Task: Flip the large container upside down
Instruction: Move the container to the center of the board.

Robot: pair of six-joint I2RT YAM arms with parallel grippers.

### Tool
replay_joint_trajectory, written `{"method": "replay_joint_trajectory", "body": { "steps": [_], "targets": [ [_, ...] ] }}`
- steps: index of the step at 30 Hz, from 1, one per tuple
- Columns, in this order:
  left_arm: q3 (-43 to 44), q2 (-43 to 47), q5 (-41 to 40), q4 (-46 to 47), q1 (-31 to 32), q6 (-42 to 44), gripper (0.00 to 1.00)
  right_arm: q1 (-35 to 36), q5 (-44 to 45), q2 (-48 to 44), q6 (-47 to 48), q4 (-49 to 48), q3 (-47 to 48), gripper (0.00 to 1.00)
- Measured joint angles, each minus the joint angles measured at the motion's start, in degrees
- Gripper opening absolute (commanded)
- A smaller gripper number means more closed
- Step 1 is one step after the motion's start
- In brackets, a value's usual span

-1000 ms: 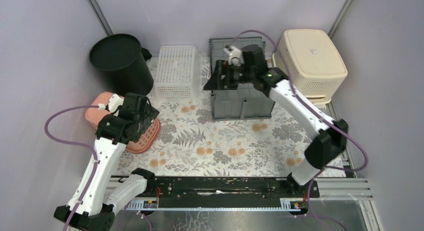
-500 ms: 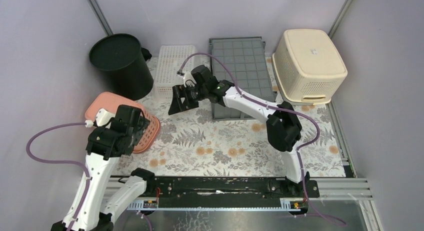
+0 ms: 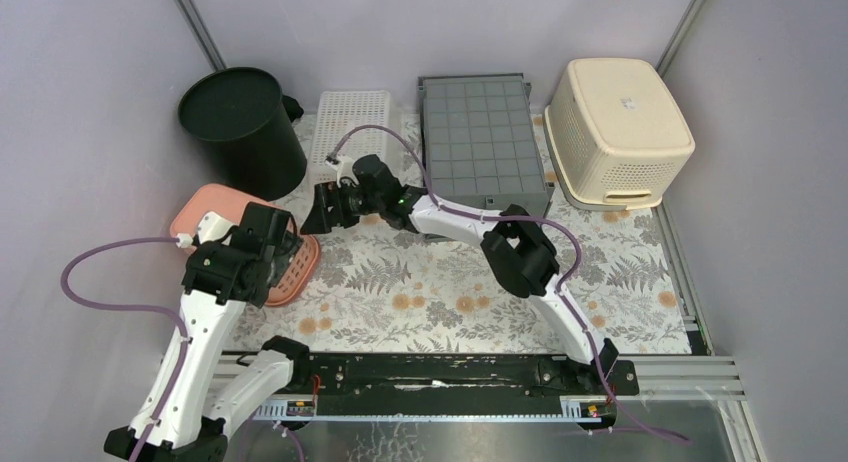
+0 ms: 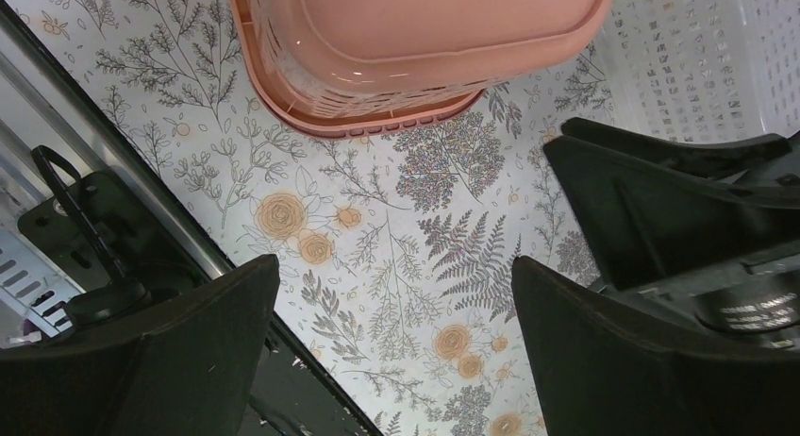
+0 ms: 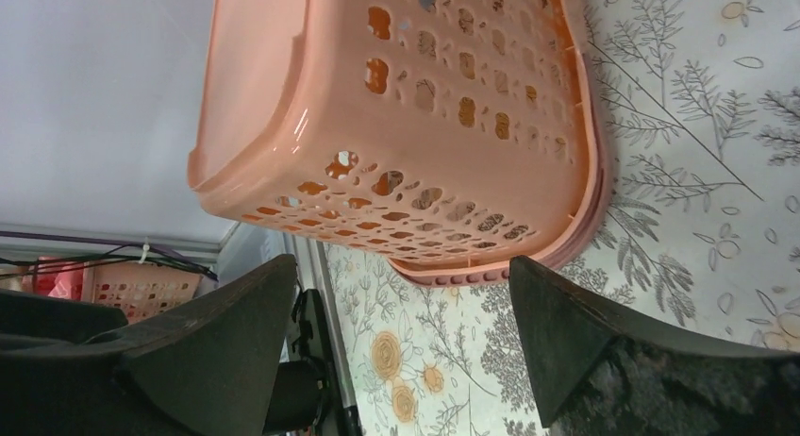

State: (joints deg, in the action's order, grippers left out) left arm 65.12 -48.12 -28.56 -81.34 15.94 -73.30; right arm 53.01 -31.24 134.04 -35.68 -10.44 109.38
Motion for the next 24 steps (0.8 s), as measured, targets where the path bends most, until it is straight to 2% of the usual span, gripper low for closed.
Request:
{"method": "replay_joint_trajectory", "body": {
  "steps": [9, 24],
  "targets": [
    [0.0, -1.5, 0.9, 1.7, 0.0, 1.8, 1.00, 1.8, 2.9, 0.2, -0.7, -14.4, -5.9, 0.97],
    [0.8, 2.4, 9.2, 8.9, 0.0, 8.2, 1.00, 1.8, 3.6, 0.2, -1.6, -21.5, -4.6, 0.98]
  ]
}}
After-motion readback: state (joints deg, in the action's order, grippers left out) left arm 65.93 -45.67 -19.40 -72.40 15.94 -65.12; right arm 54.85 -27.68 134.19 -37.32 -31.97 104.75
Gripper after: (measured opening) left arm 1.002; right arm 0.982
